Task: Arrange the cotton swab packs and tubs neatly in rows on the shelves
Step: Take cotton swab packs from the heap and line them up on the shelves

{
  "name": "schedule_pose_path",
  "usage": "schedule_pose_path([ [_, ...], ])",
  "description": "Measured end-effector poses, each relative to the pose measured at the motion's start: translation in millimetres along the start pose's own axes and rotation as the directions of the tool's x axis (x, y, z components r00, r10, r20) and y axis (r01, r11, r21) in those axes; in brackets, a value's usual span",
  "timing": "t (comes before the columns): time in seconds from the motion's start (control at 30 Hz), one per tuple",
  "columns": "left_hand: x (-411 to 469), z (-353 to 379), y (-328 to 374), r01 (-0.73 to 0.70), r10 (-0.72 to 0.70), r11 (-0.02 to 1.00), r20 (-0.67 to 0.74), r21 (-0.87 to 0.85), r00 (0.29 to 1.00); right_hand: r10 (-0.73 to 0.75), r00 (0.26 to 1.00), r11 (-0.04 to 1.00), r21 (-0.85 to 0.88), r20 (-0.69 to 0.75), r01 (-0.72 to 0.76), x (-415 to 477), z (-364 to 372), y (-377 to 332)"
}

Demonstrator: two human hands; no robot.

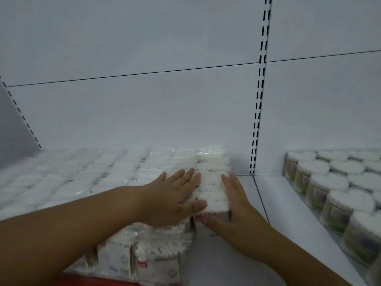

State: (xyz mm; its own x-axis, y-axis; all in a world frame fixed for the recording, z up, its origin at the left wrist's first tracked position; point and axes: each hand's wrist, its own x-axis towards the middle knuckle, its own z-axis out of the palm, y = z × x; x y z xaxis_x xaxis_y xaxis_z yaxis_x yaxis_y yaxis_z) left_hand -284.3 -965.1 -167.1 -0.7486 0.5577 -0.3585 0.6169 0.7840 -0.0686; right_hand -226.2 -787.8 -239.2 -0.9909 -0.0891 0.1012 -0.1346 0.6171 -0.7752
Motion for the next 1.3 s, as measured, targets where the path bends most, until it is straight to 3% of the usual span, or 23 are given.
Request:
schedule_pose_path([
  [0.1, -2, -1, 1, -0.005, 0.004, 1.000, -0.024, -0.027, 1.000, 0.011, 0.997, 0.998, 0.061, -0.077, -0.007, -4, -6, -6],
  [0.2, -8, -6, -3, -0.019, 0.008, 0.991, -0.082, -0.133, 0.997, -0.020, 0.973, 1.000, -0.004, -0.232, 0.019, -10, -7, -18],
  [0.3, -27, -8, -19, -0.051, -0.011, 0.953, -0.200, -0.300, 0.980, -0.093, 0.909, 0.994, -0.087, -0.406, 0.063, -15, -5, -47],
  [0.43, -85, 7, -67, -0.056, -0.068, 0.954, -0.393, -0.296, 0.917, -0.207, 0.864, 0.977, -0.149, -0.459, 0.154, -15, 21, -120],
  [0.5, -121, 29, -101, -0.055, -0.123, 0.951, -0.534, -0.305, 0.836, -0.254, 0.870, 0.966, -0.153, -0.422, 0.208, -9, 63, -169],
  [0.6, -176, 76, -153, -0.060, -0.251, 0.930, -0.747, -0.362, 0.616, -0.337, 0.896, 0.940, -0.151, -0.289, 0.304, 3, 153, -238],
  [0.7, -229, 128, -202, -0.036, -0.450, 0.856, -0.778, -0.515, 0.438, -0.376, 0.908, 0.922, -0.170, -0.183, 0.348, 8, 232, -278],
  [0.8, -270, 170, -250, -0.117, -0.538, 0.785, -0.763, -0.608, 0.358, -0.353, 0.933, 0.904, -0.281, -0.069, 0.322, 12, 280, -292],
  [1.03, -276, 197, -314, -0.247, -0.635, 0.581, -0.621, -0.776, 0.460, -0.308, 0.950, 0.774, -0.593, -0.046, 0.222, 42, 316, -301],
  [1.17, -248, 184, -326, -0.319, -0.628, 0.512, -0.601, -0.797, 0.494, -0.337, 0.941, 0.697, -0.668, 0.018, 0.262, 65, 309, -299],
  [1.3, -225, 176, -338, -0.344, -0.626, 0.462, -0.575, -0.818, 0.528, -0.350, 0.934, 0.686, -0.661, 0.065, 0.303, 81, 314, -290],
])
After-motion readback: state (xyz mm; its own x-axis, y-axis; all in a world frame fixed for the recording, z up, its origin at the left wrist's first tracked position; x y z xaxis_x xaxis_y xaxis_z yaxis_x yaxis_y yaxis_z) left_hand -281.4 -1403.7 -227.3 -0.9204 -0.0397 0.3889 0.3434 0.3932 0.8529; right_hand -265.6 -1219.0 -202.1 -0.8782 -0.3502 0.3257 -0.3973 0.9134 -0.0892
